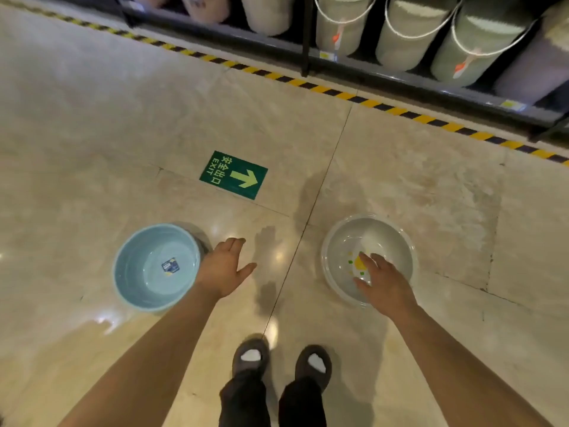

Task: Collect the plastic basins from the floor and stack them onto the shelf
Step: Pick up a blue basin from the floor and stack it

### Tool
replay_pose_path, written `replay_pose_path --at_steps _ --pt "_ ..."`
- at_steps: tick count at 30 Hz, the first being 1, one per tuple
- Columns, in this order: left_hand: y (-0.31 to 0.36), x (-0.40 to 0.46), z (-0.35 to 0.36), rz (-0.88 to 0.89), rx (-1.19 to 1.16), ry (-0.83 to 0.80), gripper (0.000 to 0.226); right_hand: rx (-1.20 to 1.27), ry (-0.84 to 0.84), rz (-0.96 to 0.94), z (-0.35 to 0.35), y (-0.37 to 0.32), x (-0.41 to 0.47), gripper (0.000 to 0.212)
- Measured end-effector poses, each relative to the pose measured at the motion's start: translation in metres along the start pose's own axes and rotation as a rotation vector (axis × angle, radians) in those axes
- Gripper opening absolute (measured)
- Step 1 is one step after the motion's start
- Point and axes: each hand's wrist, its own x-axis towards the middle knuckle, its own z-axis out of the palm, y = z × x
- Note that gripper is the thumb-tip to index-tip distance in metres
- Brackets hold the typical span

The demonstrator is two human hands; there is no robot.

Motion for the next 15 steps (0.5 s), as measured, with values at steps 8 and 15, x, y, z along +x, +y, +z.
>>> replay_pose_path --at_steps 8,15 --pt "-0.116 -0.104 -0.008 -0.167 -0.065 0.024 0.074 -0.036 -0.067 -0.137 0.032 -0.131 -0.031 0.074" --pt "-0.261 -0.183 -0.026 -0.132 0.0 0.074 0.074 -0.067 -0.031 -0.135 0.083 -0.253 -0.067 0.075"
